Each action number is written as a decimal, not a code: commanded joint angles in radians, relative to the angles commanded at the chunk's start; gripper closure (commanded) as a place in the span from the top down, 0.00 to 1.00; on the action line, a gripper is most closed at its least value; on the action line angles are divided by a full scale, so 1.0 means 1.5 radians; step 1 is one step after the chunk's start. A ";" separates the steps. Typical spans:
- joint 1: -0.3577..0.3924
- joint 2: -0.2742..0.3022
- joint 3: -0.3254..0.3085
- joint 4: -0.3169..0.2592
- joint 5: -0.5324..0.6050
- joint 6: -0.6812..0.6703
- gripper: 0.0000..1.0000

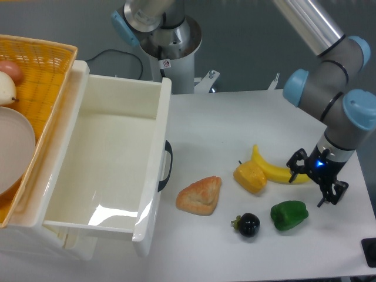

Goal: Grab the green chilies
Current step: 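Move the open gripper down toward the green bell pepper, then lower the gripper around the green bell pepper and close it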

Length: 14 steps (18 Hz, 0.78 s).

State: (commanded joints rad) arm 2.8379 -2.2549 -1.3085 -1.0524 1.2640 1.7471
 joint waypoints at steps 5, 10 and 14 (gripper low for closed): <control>-0.015 -0.024 0.018 0.017 0.000 0.002 1.00; -0.029 -0.040 0.028 0.032 0.000 0.001 1.00; -0.032 -0.042 0.022 0.034 0.001 0.002 1.00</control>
State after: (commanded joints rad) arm 2.7903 -2.3179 -1.2762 -1.0017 1.2655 1.7503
